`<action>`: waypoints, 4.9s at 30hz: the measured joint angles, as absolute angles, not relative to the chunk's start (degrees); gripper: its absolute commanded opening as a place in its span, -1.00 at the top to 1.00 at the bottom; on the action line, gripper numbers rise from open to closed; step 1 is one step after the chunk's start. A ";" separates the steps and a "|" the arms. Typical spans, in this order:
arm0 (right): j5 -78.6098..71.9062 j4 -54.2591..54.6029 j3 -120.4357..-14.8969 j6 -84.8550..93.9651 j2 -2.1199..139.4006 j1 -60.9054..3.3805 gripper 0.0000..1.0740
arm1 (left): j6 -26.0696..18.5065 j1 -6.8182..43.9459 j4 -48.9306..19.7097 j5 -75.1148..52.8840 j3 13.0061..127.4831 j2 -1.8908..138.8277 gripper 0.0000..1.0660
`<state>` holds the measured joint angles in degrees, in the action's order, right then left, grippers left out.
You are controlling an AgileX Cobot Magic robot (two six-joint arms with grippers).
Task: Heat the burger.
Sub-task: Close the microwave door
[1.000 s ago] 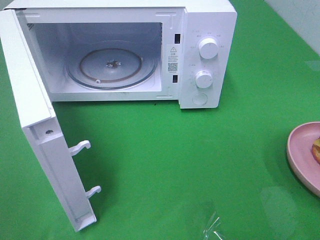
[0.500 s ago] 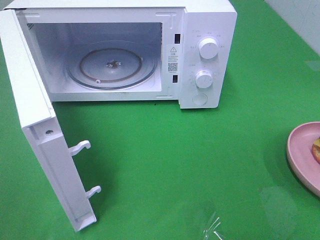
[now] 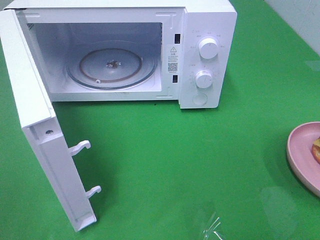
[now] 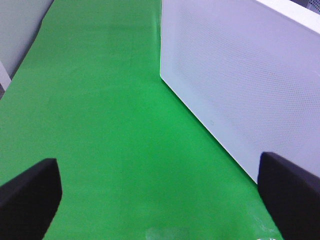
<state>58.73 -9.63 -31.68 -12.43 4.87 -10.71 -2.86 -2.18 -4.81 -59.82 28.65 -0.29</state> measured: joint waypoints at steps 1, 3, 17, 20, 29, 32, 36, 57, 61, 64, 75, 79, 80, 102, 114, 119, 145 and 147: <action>58.73 -9.63 -31.68 -12.43 4.87 -10.71 -0.42 | -2.86 -2.18 -4.81 -59.82 28.65 -0.29 -0.89; 58.61 -8.31 -29.39 -11.46 1.03 -8.25 -0.42 | -2.86 -2.18 -4.81 -59.82 28.65 -0.29 -0.89; 58.38 -7.91 -29.34 -11.00 -0.23 -6.53 -0.42 | -2.86 -2.18 -4.81 -59.82 28.65 -0.29 -0.89; 58.38 -7.91 -29.34 -11.00 -0.23 -6.53 -0.42 | -2.86 -2.18 -4.81 -59.82 28.65 -0.29 -0.89; 58.38 -7.91 -29.34 -11.00 -0.23 -6.53 -0.42 | -2.86 -2.18 -4.81 -59.82 28.65 -0.29 -0.89; 58.38 -7.91 -29.34 -11.00 -0.23 -6.53 -0.42 | -2.86 -2.18 -4.81 -59.82 28.65 -0.29 -0.89; 58.38 -7.91 -29.34 -11.00 -0.23 -6.53 -0.42 | -2.86 -2.18 -4.81 -59.82 28.65 -0.29 -0.89; 58.38 -7.91 -29.34 -11.00 -0.23 -6.53 -0.41 | -2.86 -2.18 -4.81 -59.82 28.65 -0.29 -0.89; 58.38 -7.91 -29.34 -11.00 -0.23 -6.53 -0.41 | -2.81 -2.18 -4.81 -59.82 28.65 -0.29 -0.89; 58.38 -7.91 -29.34 -11.00 -0.23 -6.53 -0.41 | -2.52 -2.18 -4.81 -59.64 29.68 -0.29 -0.83; 58.38 -7.91 -29.34 -11.00 -0.23 -6.53 -0.41 | -2.35 -2.18 -2.86 -52.14 31.23 7.56 -0.17; 58.38 -7.91 -29.34 -11.00 -0.23 -6.53 -0.41 | -2.35 -2.18 -2.86 -47.33 31.23 11.40 0.28; 58.38 -7.91 -29.34 -11.00 -0.23 -6.53 -0.41 | -2.35 -2.18 -2.86 -45.32 31.23 13.98 0.63; 58.38 -7.91 -29.34 -11.00 -0.23 -6.53 -0.41 | -2.35 -2.18 -2.81 1.66 15.30 32.43 1.00; 58.38 -7.91 -29.34 -11.00 -0.23 -6.53 -0.41 | -2.41 -2.18 -1.26 22.80 9.80 44.86 1.00; 58.38 -7.91 -29.34 -11.00 -0.23 -6.53 -0.41 | -0.46 -2.18 2.41 27.33 9.34 51.11 1.00; 58.38 -7.91 -29.34 -11.00 -0.23 -6.53 -0.41 | 17.02 7.45 22.23 51.28 15.64 85.43 1.00; 58.38 -7.91 -29.34 -11.00 -0.23 -6.53 -0.41 | 17.02 8.02 21.83 51.34 16.16 86.12 1.00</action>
<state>58.38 -7.91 -29.34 -11.00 -0.23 -6.53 17.02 8.02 21.83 51.34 16.16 86.12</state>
